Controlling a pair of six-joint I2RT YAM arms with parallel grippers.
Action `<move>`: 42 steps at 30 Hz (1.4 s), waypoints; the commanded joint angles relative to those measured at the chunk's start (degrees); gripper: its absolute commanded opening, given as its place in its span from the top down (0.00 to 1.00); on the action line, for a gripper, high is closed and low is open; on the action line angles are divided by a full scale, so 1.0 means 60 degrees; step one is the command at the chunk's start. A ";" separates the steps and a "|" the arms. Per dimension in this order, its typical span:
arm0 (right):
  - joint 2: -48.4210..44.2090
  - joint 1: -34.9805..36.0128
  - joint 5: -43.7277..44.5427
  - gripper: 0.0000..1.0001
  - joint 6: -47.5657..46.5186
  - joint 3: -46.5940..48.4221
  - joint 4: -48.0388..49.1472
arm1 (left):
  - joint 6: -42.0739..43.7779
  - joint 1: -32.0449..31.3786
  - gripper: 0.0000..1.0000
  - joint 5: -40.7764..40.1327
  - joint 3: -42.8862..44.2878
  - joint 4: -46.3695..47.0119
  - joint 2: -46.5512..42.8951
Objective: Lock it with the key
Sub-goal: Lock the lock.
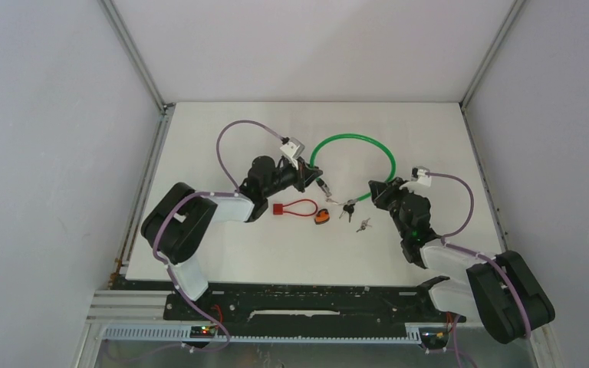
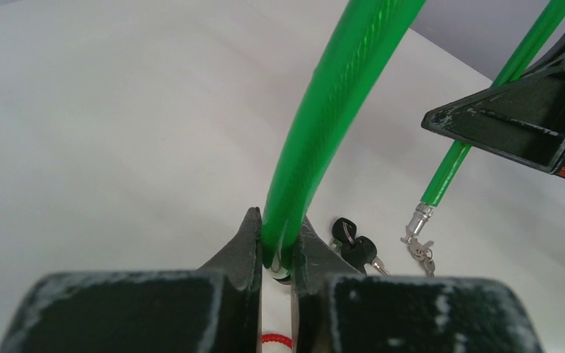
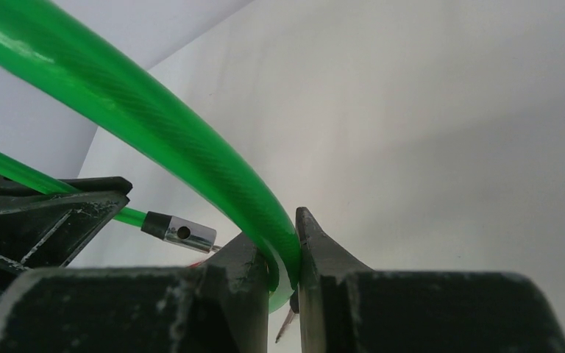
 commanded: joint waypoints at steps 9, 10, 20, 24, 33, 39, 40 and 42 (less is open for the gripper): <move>0.0193 0.0392 0.0167 1.00 -0.0053 0.0280 0.1659 | -0.0054 0.0086 1.00 -0.0588 -0.2084 0.4940 -0.0911; 0.0204 0.0425 0.0150 1.00 -0.0031 0.0277 0.1708 | -0.0238 0.0086 1.00 -0.0655 -0.2066 0.4739 -0.0957; 0.0472 0.0913 0.0107 1.00 -0.0331 0.0432 0.2107 | -0.0614 0.0072 1.00 -0.1557 -0.2870 0.5215 -0.1616; 0.0538 0.1282 0.0507 1.00 -0.0666 0.0510 0.2128 | -0.0528 -0.0176 1.00 -0.2010 -0.2879 0.4681 -0.2253; 0.1109 0.2185 0.0666 1.00 -0.2553 0.0498 0.3713 | 0.0895 -0.1061 1.00 -0.3353 -0.3451 0.4908 -0.2176; 0.1515 0.2771 0.1321 1.00 -0.3203 0.0500 0.4844 | 0.0787 -0.1145 1.00 -0.3983 -0.3748 0.5866 -0.1730; 0.1512 0.2772 0.1453 1.00 -0.3143 0.0629 0.4675 | 0.0810 -0.1144 1.00 -0.3910 -0.3831 0.6204 -0.1665; 0.1449 0.2779 0.1731 1.00 -0.3067 0.0910 0.4330 | 0.0822 -0.1139 1.00 -0.3938 -0.3970 0.6684 -0.1561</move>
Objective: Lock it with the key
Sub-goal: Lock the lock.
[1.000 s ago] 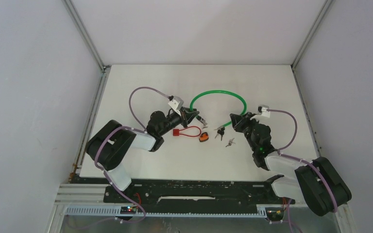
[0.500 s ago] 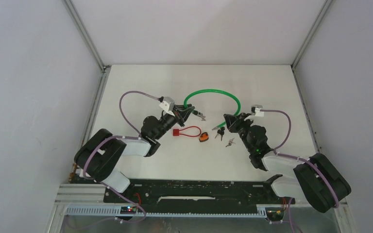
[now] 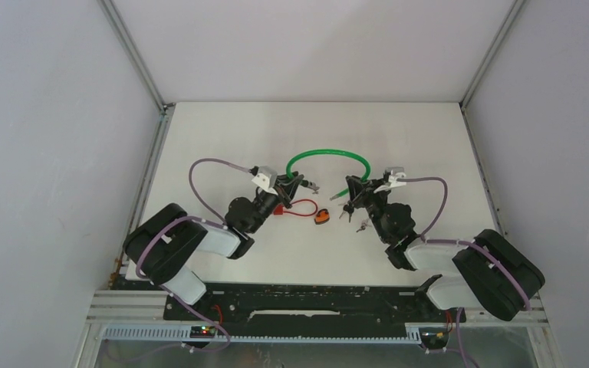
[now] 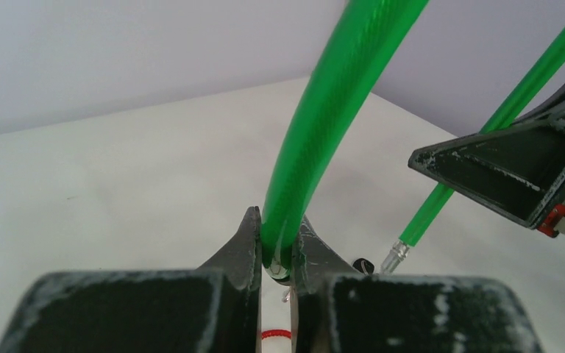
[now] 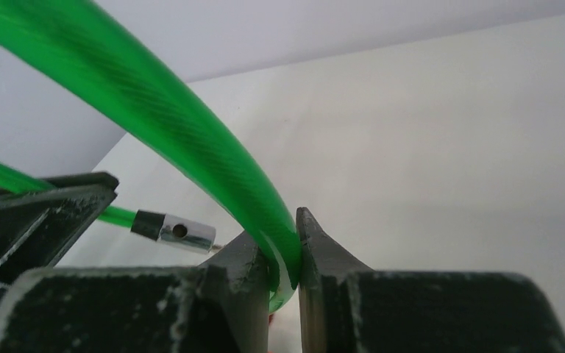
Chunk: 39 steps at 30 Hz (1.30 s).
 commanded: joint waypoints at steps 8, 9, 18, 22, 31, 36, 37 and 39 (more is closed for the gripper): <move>0.0097 0.0028 0.0339 1.00 -0.0427 0.1754 -0.0616 | 0.0984 -0.0073 1.00 0.1396 -0.0374 0.1863 0.0225; 0.0184 0.0016 0.0225 1.00 -0.0347 0.1676 -0.0524 | 0.1124 -0.0075 1.00 0.1788 -0.0367 0.1863 0.0281; 0.0140 -0.0017 -0.0463 1.00 0.0240 0.0886 0.0411 | 0.1028 0.0041 1.00 0.2072 -0.0293 0.1863 0.0561; 0.0094 -0.0221 -0.0796 1.00 0.0851 0.0516 0.1072 | 0.0906 0.0127 1.00 0.2170 -0.0264 0.1872 0.0624; 0.0360 -0.0295 -0.1228 1.00 0.0969 0.0499 0.1511 | 0.1015 0.0120 1.00 0.2837 0.0050 0.1481 0.0731; 0.0522 -0.0254 -0.1265 1.00 0.1018 0.0541 0.1567 | 0.1107 0.0117 1.00 0.3170 0.0174 0.1203 0.0690; 0.0544 -0.0254 -0.1270 1.00 0.1020 0.0570 0.1578 | 0.1110 0.0124 1.00 0.3200 0.0186 0.1204 0.0711; 0.0637 -0.0218 -0.1336 1.00 0.1018 0.0601 0.1603 | 0.1094 0.0123 1.00 0.3260 0.0236 0.1190 0.0732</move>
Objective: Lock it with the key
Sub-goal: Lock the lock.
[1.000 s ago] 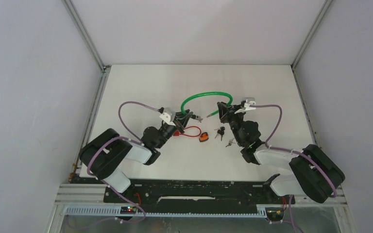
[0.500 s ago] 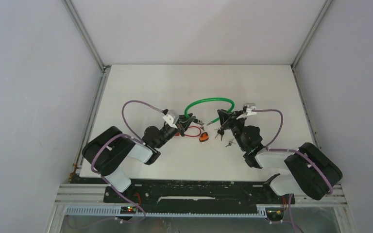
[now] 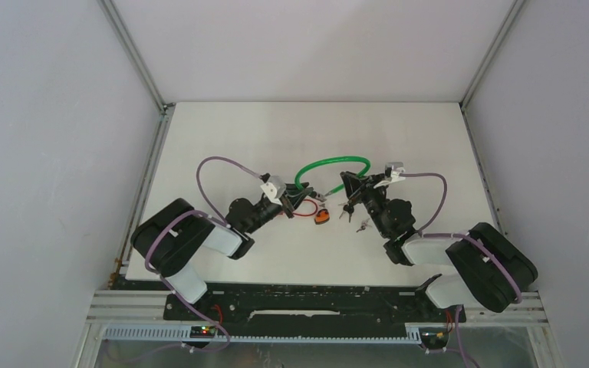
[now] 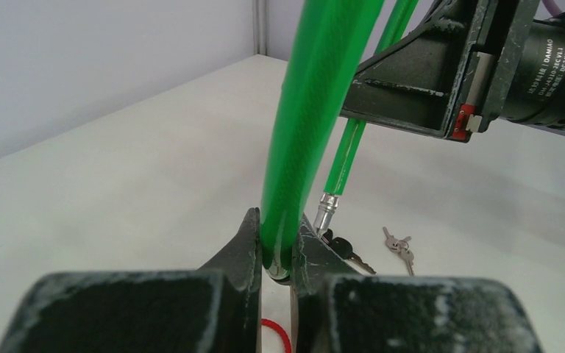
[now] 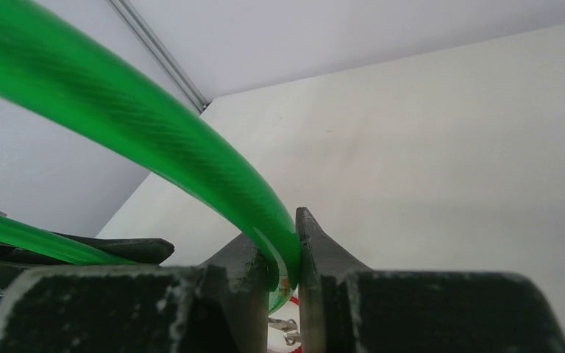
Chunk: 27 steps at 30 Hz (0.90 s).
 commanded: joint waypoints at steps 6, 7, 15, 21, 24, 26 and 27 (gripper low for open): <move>0.0262 0.0342 -0.0446 1.00 -0.0238 0.0225 0.1182 | 0.0212 -0.0031 1.00 0.0604 0.0629 0.0083 0.0139; 0.0245 0.0349 -0.0430 1.00 -0.0284 0.0225 0.1182 | 0.0190 -0.0035 1.00 0.0606 0.0649 0.0081 0.0163; 0.0469 0.0504 -0.0330 1.00 -0.0598 0.0226 0.1552 | 0.0151 -0.0069 1.00 0.0634 0.0698 0.0124 0.0188; 0.0556 0.0597 -0.0027 1.00 -0.0818 0.0167 0.1869 | 0.0151 -0.0069 1.00 0.0635 0.0669 0.0143 0.0188; 0.0495 0.0621 0.0228 1.00 -0.1014 0.0112 0.1915 | 0.0151 -0.0067 1.00 0.0635 0.0672 0.0147 0.0188; 0.0488 0.0623 0.0300 1.00 -0.1078 0.0083 0.1962 | 0.0151 -0.0069 1.00 0.0635 0.0658 0.0173 0.0188; 0.0502 0.0617 0.0315 1.00 -0.1090 0.0079 0.1999 | 0.0151 -0.0066 1.00 0.0635 0.0653 0.0199 0.0188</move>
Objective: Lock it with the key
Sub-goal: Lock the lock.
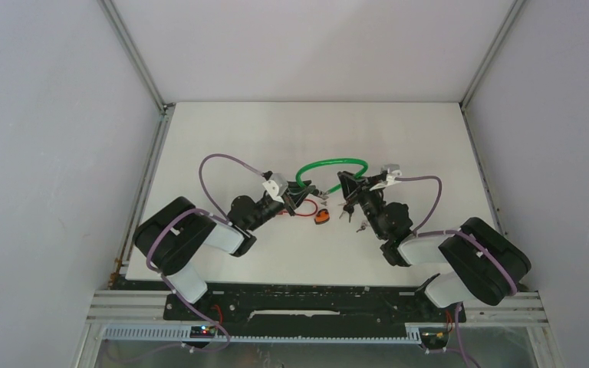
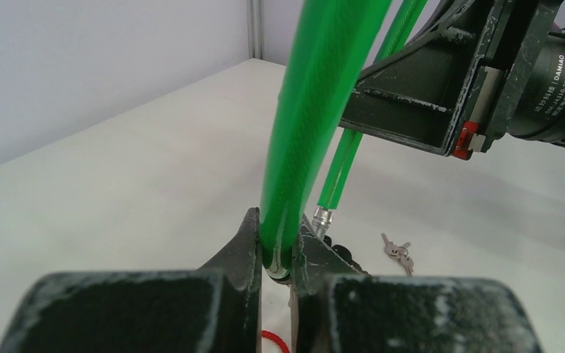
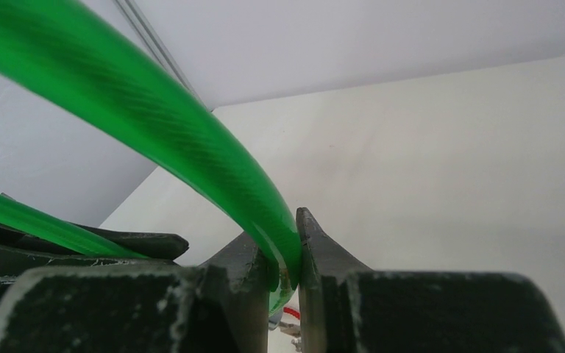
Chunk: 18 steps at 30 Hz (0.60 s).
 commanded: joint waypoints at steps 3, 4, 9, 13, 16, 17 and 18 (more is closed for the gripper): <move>-0.0042 0.0204 0.0071 1.00 -0.0451 0.0086 0.1086 | 0.0154 -0.0069 1.00 0.0431 0.0330 0.0304 0.0046; -0.0020 0.0193 0.0085 1.00 -0.0450 0.0078 0.1116 | 0.0155 -0.0065 1.00 0.0431 0.0330 0.0304 0.0055; 0.0064 0.0192 0.0108 1.00 -0.0419 0.0086 0.1212 | 0.0155 -0.0062 1.00 0.0453 0.0359 0.0275 0.0053; 0.0231 0.0207 0.0090 1.00 -0.0396 0.0136 0.1275 | 0.0169 -0.0062 1.00 0.0473 0.0359 0.0278 0.0046; 0.0366 0.0214 0.0015 1.00 -0.0322 0.0184 0.1304 | 0.0170 -0.0073 1.00 0.0468 0.0369 0.0276 0.0060; 0.0394 0.0213 -0.0015 1.00 -0.0296 0.0204 0.1314 | 0.0170 -0.0073 1.00 0.0458 0.0373 0.0275 0.0060; 0.0406 0.0218 -0.0047 1.00 -0.0286 0.0216 0.1317 | 0.0170 -0.0073 1.00 0.0456 0.0374 0.0275 0.0060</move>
